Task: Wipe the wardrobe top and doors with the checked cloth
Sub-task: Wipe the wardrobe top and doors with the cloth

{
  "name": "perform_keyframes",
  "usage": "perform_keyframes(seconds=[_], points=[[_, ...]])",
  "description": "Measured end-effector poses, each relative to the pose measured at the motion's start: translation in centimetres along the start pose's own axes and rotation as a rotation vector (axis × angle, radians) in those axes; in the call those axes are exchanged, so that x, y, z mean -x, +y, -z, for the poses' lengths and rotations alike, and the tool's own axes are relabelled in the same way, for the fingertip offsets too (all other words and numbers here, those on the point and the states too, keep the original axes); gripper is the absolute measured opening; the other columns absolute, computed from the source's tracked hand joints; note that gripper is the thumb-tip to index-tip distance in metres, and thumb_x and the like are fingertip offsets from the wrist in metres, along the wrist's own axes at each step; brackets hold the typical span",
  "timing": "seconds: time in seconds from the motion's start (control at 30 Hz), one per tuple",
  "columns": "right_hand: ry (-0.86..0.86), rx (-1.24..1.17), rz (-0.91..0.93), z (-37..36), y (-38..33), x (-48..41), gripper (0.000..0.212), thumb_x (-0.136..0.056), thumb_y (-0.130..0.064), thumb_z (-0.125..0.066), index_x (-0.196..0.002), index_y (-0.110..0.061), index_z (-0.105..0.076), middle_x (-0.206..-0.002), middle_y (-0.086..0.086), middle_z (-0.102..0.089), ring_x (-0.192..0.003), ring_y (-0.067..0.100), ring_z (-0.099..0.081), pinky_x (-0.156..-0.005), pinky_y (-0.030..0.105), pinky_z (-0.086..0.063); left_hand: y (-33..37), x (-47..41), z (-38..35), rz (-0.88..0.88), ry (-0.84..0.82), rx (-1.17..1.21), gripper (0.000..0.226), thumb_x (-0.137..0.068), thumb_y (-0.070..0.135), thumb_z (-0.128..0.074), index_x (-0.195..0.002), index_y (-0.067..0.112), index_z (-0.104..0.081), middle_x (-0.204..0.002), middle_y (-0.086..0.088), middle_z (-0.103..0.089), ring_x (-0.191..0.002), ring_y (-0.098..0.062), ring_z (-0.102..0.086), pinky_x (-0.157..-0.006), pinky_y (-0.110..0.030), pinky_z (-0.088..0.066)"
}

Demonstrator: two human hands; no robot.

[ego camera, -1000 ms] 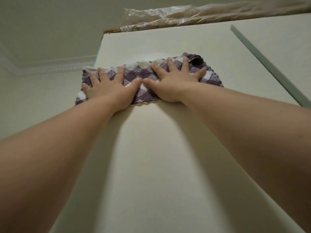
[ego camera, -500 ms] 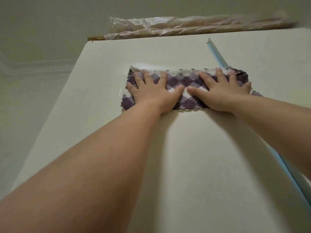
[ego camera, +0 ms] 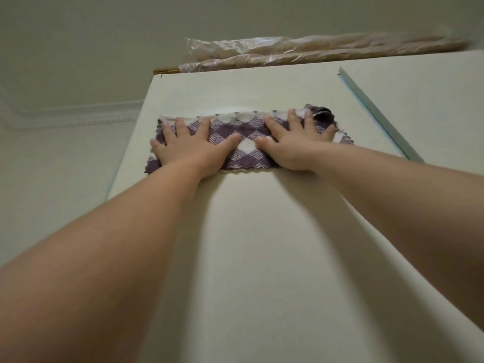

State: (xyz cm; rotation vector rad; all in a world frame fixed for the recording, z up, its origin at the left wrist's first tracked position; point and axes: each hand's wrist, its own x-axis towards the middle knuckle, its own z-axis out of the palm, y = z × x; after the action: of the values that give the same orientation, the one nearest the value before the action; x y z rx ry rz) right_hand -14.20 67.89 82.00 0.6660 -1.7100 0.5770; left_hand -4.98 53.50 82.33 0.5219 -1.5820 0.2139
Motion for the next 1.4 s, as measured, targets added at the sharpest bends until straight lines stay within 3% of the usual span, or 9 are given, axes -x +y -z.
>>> perform_keyframes(seconds=[0.27, 0.4, 0.53, 0.77, 0.97, 1.13, 1.4], points=[[-0.002, 0.005, 0.236, -1.5, -8.4, 0.1, 0.046, -0.098, -0.052, -0.015, -0.142, -0.054, -0.002, -0.156, -0.013, 0.013, -0.14, 0.038, 0.022, -0.095, 0.077, 0.01, -8.6, 0.7, 0.6, 0.101, -0.001, 0.04, 0.084, -0.073, 0.083, -0.021, -0.145, 0.042, -0.009, -0.157, -0.006, -0.003, -0.144, -0.028, 0.004, -0.113, -0.051, -0.006], [-0.02, 0.052, 0.247, -1.9, -9.9, 0.4, 0.049, -0.094, -0.062, -0.013, -0.141, -0.056, -0.001, -0.156, -0.016, 0.012, -0.14, 0.034, 0.022, -0.096, 0.076, 0.012, -10.2, 1.4, 0.7, 0.093, 0.01, 0.033, 0.084, -0.075, 0.081, -0.017, -0.146, 0.038, -0.004, -0.157, -0.006, 0.006, -0.144, -0.025, 0.008, -0.113, -0.049, -0.001], [-0.019, 0.048, 0.18, -2.0, -9.5, 1.0, 0.068, -0.081, -0.079, -0.02, -0.142, -0.055, -0.001, -0.157, -0.011, 0.014, -0.14, 0.034, 0.023, -0.101, 0.073, 0.009, -10.3, 1.9, 0.6, 0.031, 0.047, -0.011, 0.083, -0.079, 0.078, -0.015, -0.148, 0.034, -0.003, -0.157, -0.005, 0.008, -0.143, -0.025, 0.011, -0.113, -0.049, 0.002], [-0.021, -0.003, -0.044, -1.9, -4.5, 5.6, 0.1, -0.059, -0.094, -0.031, -0.144, -0.05, 0.0, -0.158, -0.003, 0.013, -0.141, 0.033, 0.021, -0.109, 0.065, 0.002, -7.9, 5.9, -0.1, -0.191, 0.007, -0.056, 0.068, -0.084, 0.072, -0.016, -0.143, 0.046, 0.004, -0.157, -0.005, 0.009, -0.143, -0.033, 0.008, -0.113, -0.052, 0.001], [-0.005, 0.017, -0.046, -1.8, -0.4, 8.0, 0.1, -0.061, -0.093, -0.029, -0.144, -0.048, 0.003, -0.158, -0.001, 0.013, -0.142, 0.03, 0.02, -0.111, 0.06, 0.004, -4.1, 8.5, -0.4, -0.147, -0.041, -0.054, 0.074, -0.077, 0.08, -0.021, -0.142, 0.05, 0.0, -0.157, -0.003, 0.008, -0.142, -0.037, 0.006, -0.109, -0.061, -0.001], [-0.026, 0.028, -0.074, -1.2, 3.4, 9.0, 0.099, -0.063, -0.093, -0.027, -0.145, -0.047, 0.004, -0.157, 0.0, 0.014, -0.142, 0.029, 0.021, -0.112, 0.06, 0.005, -0.7, 8.7, 0.5, -0.171, -0.079, -0.028, 0.084, -0.067, 0.084, -0.036, -0.141, 0.052, -0.01, -0.157, 0.0, -0.004, -0.14, -0.035, -0.003, -0.108, -0.059, -0.013], [-0.012, 0.057, -0.091, -0.8, 9.6, 10.5, 0.093, -0.068, -0.089, -0.02, -0.146, -0.045, 0.005, -0.158, 0.0, 0.013, -0.143, 0.027, 0.018, -0.11, 0.059, 0.007, 4.5, 11.0, -2.4, -0.179, -0.022, -0.023, 0.088, -0.067, 0.088, -0.013, -0.143, 0.047, 0.004, -0.156, -0.006, 0.014, -0.139, -0.039, 0.018, -0.107, -0.061, 0.008]])
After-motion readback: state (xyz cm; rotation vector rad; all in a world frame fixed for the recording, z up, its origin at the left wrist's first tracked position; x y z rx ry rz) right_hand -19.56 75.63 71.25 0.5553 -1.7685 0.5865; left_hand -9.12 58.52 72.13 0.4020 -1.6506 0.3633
